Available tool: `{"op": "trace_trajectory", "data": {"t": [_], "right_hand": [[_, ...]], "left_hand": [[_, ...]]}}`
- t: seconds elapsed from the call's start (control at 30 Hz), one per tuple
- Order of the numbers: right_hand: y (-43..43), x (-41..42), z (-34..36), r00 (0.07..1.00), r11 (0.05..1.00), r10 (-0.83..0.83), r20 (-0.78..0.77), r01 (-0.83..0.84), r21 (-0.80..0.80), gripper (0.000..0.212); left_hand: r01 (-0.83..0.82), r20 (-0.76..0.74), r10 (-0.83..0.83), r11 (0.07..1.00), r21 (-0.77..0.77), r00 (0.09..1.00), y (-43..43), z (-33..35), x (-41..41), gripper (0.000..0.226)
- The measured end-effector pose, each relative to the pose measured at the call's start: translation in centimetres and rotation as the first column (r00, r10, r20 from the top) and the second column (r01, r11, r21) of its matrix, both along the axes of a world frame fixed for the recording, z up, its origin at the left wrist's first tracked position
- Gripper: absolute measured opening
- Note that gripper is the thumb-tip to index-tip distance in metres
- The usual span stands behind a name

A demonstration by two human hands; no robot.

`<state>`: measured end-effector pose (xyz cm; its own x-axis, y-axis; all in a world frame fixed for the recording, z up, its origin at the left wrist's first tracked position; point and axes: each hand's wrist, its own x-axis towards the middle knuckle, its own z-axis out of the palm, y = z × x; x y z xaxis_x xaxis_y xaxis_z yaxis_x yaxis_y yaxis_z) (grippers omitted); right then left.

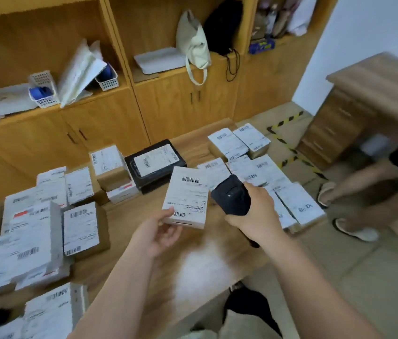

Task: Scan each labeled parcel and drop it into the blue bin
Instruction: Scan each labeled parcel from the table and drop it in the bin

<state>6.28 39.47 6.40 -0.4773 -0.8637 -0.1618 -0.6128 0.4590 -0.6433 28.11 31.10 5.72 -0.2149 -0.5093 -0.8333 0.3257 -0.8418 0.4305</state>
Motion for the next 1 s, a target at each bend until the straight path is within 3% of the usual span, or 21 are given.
{"op": "trace_trajectory", "data": {"t": [0.07,0.2,0.43,0.5,0.57,0.67,0.8,0.9,1.0], "right_hand": [[3.5,-0.6,0.2,0.995,0.994,-0.103,0.006,0.103,-0.045,0.044],[11.5,-2.5,1.1,0.937,0.934,-0.349,0.006,0.349,-0.077,0.055],[24.8,-4.0,2.8,0.711,0.711,-0.702,-0.025,0.699,-0.075,0.070],[28.8,-4.1,3.0,0.628,0.618,-0.776,0.060,0.776,-0.121,0.068],[33.3,-4.4,3.4,0.502,0.473,-0.820,0.276,0.865,-0.168,0.061],[40.6,-5.0,3.9,0.226,0.210,-0.756,0.614,0.973,-0.099,0.051],[51.7,-6.5,2.9,-0.125,-0.066,-0.561,0.819,0.992,0.106,0.049],[60.0,-6.9,1.9,-0.234,-0.115,-0.299,0.925,0.971,0.208,0.066],[69.8,-7.6,1.8,-0.240,-0.044,-0.232,0.943,0.971,0.236,0.058]], "left_hand": [[0.132,-0.017,-0.132,0.991,0.005,0.991,1.1,-0.1,-1.5,0.009],[0.372,-0.069,-0.369,0.928,0.028,0.927,4.3,-0.2,-5.5,0.019],[0.682,-0.153,-0.678,0.731,-0.033,0.719,13.5,1.6,-15.5,0.018],[0.743,-0.137,-0.743,0.667,-0.064,0.655,16.6,2.0,-18.0,0.016],[0.800,-0.117,-0.805,0.592,-0.094,0.582,20.0,2.3,-20.3,0.016],[0.863,-0.087,-0.871,0.491,-0.120,0.483,25.7,2.6,-23.7,0.009],[0.922,-0.081,-0.930,0.367,-0.122,0.359,35.4,3.2,-28.2,0.004],[0.951,-0.093,-0.957,0.283,-0.125,0.273,43.5,3.5,-31.3,0.002],[0.975,-0.105,-0.981,0.176,-0.139,0.162,52.4,3.6,-34.6,0.005]]}}
